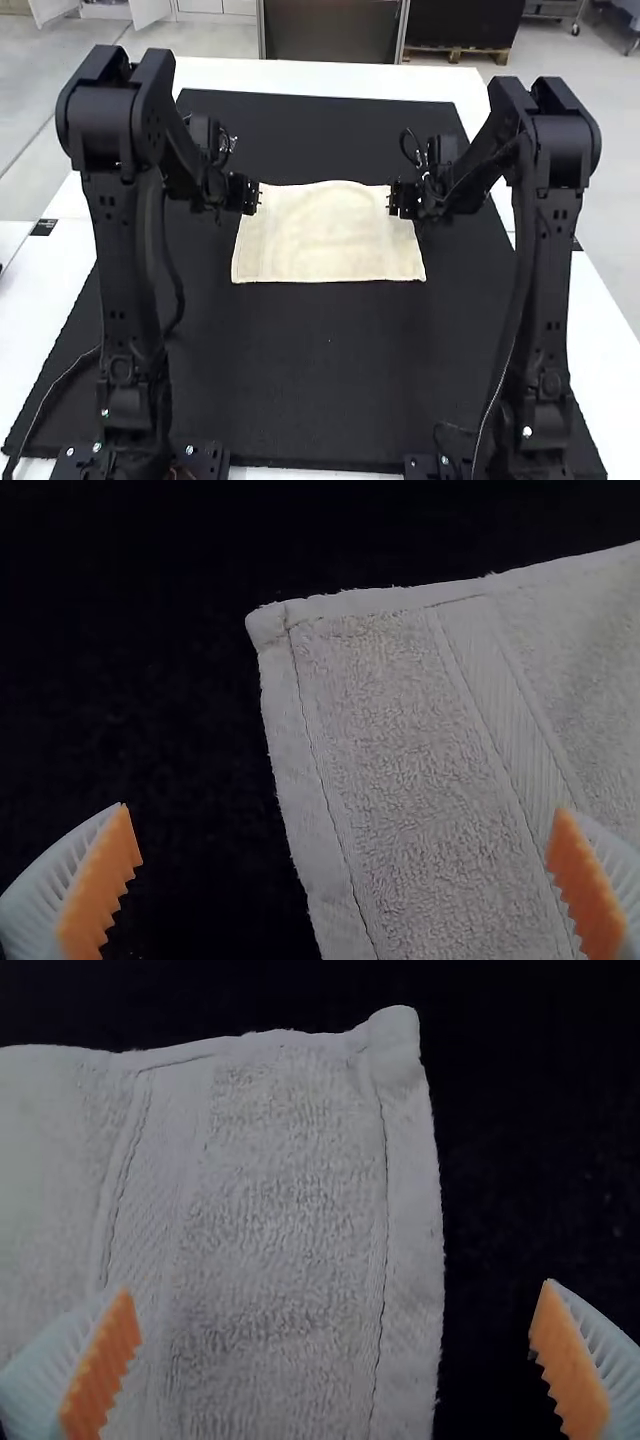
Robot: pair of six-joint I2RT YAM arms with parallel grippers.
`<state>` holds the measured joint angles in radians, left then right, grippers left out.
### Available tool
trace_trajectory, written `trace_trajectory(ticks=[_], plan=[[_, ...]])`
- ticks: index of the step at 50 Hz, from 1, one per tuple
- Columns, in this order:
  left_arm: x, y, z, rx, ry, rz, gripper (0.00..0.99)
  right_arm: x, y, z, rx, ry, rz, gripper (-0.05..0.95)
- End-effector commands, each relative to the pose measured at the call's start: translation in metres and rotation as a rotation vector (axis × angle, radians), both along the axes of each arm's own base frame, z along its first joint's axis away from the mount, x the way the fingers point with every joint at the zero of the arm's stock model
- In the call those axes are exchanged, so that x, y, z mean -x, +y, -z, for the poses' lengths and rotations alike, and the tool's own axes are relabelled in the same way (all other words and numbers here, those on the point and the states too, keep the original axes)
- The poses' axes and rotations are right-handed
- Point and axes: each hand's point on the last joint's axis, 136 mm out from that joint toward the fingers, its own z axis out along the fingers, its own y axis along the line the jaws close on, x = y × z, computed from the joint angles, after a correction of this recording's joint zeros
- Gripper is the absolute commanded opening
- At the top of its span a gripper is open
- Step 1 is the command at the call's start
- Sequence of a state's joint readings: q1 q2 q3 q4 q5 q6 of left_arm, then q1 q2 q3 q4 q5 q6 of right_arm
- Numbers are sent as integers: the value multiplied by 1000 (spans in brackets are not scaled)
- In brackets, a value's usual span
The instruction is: Fold the towel.
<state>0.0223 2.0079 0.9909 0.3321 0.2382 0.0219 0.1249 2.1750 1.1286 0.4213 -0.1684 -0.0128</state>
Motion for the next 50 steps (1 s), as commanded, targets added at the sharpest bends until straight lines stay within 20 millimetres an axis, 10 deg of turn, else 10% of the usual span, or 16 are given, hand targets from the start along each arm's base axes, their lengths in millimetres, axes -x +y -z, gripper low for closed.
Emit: trace_trajectory(ticks=[1,37,50], plan=[[-14,5,-5,-11,-28,-3,949,-14,-10,-7,-3,-32,10,907],[-32,12,22,-22,-13,-17,898,-35,-6,11,-7,-16,1,874],[-31,29,32,3,9,-69,559,-29,-4,20,1,12,-12,570]])
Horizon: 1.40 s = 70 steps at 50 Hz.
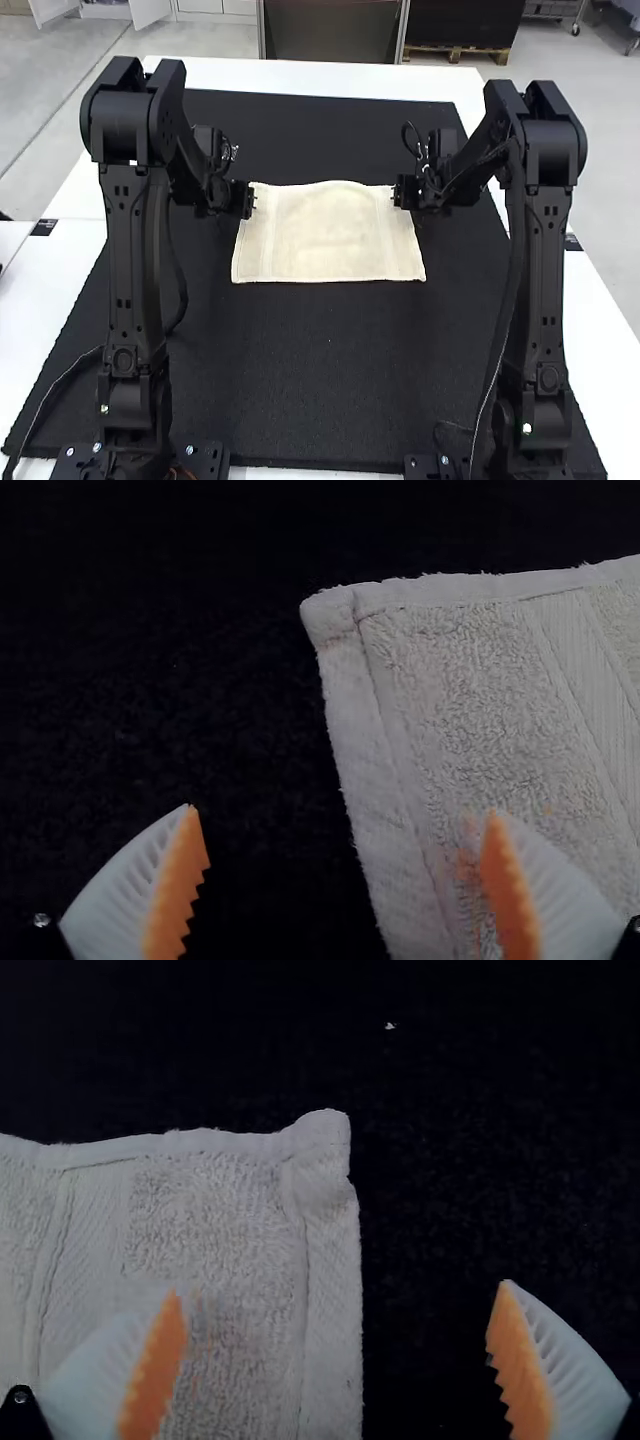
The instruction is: Fold the towel.
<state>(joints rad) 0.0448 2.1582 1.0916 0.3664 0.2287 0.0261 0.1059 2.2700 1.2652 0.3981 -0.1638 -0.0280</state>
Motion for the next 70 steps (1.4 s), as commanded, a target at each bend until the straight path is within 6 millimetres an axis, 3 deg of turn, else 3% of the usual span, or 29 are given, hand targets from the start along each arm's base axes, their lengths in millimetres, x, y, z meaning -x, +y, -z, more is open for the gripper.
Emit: trace_trajectory(ticks=[1,5,16,19,26,32,41,44,62,68,70], plan=[[-8,16,0,11,-11,-45,510,4,4,17,-17,40,-28,523],[-6,20,4,12,-2,-51,374,7,6,23,-25,60,-36,426],[-5,20,9,12,-1,-48,372,10,12,27,-29,70,-64,425],[-5,18,12,11,-2,-45,372,11,14,29,-21,72,-76,493],[-6,17,13,13,-3,-43,379,14,16,33,-16,88,-83,500],[-7,16,12,14,-6,-43,485,15,17,33,-11,87,-90,500],[-10,8,8,18,-23,-31,536,15,19,34,-11,85,-93,500],[-10,4,8,19,-23,-22,595,15,20,35,-12,87,-93,500],[-11,-9,4,32,-29,-10,595,17,21,36,-7,91,-98,500],[-15,-7,-9,46,-53,-22,598,17,21,36,-7,92,-98,500],[-16,-7,-11,60,-54,-33,648,18,21,38,-8,96,-97,500]])
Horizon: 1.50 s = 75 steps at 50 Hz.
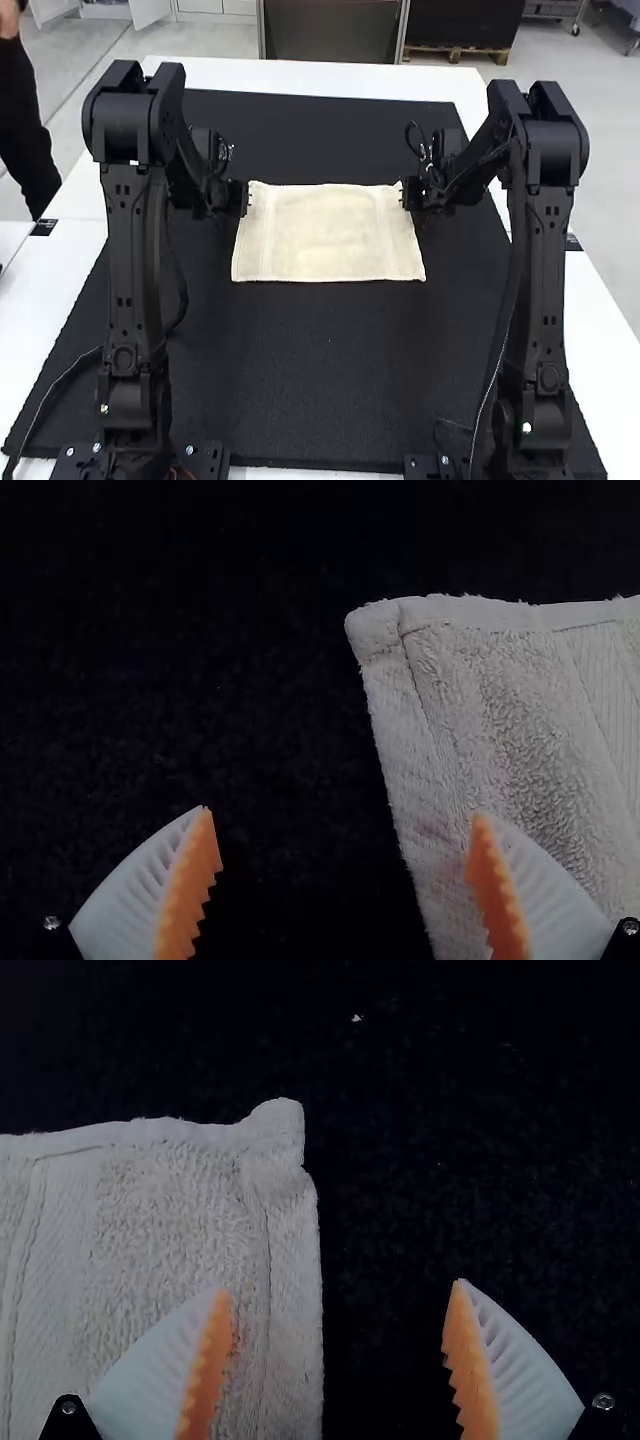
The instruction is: Fold the towel.
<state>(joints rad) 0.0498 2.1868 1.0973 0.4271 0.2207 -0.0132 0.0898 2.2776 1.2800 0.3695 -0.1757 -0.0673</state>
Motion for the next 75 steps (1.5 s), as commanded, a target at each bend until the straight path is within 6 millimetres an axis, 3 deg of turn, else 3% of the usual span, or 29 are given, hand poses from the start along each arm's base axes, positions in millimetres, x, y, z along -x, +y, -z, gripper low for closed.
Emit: trace_trajectory(ticks=[1,10,14,32,39,58,61,63,66,70,75], plan=[[-9,-13,-14,37,-27,6,680,18,28,33,-29,82,-79,500],[-10,-19,-27,56,-41,7,710,19,29,33,-28,82,-82,500],[-11,-22,-34,55,-53,12,808,18,28,33,-28,82,-80,500],[-17,-22,-70,52,-124,14,884,20,32,35,-27,85,-90,500],[-15,-27,-63,56,-112,20,884,20,32,34,-27,83,-89,500],[-7,-34,-19,45,-28,38,821,20,32,34,-28,85,-89,498],[-6,-34,-13,45,-19,40,736,21,32,35,-28,87,-89,431],[-6,-34,-9,46,-16,41,621,21,33,36,-26,87,-92,211],[-5,-35,-4,47,-8,44,366,22,33,39,-29,93,-91,7],[-4,-35,1,51,0,45,51,24,34,42,-33,102,-98,-20],[-3,-33,0,57,-6,48,20,27,35,45,-43,116,-108,-20]])
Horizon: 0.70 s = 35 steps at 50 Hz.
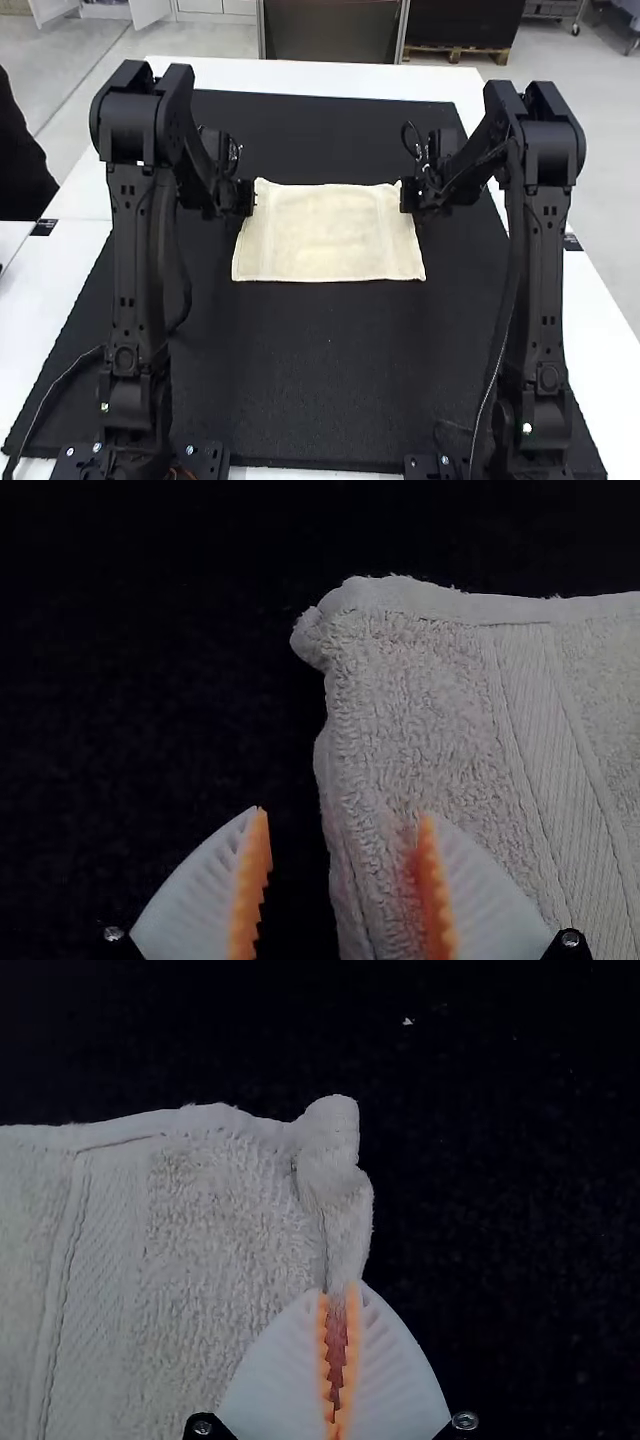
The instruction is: Fold the towel.
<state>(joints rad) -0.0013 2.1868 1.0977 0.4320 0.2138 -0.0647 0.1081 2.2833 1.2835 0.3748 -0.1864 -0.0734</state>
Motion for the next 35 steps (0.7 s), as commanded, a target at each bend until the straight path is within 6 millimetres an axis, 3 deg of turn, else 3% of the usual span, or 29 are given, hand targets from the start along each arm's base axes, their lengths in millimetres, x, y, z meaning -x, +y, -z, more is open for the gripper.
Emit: trace_trajectory(ticks=[1,9,23,35], plan=[[-3,-6,1,21,-15,30,20,28,23,45,-37,128,-79,-20],[-5,-4,-15,37,-48,36,18,27,26,35,-57,117,-96,-20],[-6,-7,-63,73,-119,61,16,20,23,-10,-99,50,-89,-20],[9,-5,-64,87,-86,64,16,32,22,-36,-128,24,-95,-21]])
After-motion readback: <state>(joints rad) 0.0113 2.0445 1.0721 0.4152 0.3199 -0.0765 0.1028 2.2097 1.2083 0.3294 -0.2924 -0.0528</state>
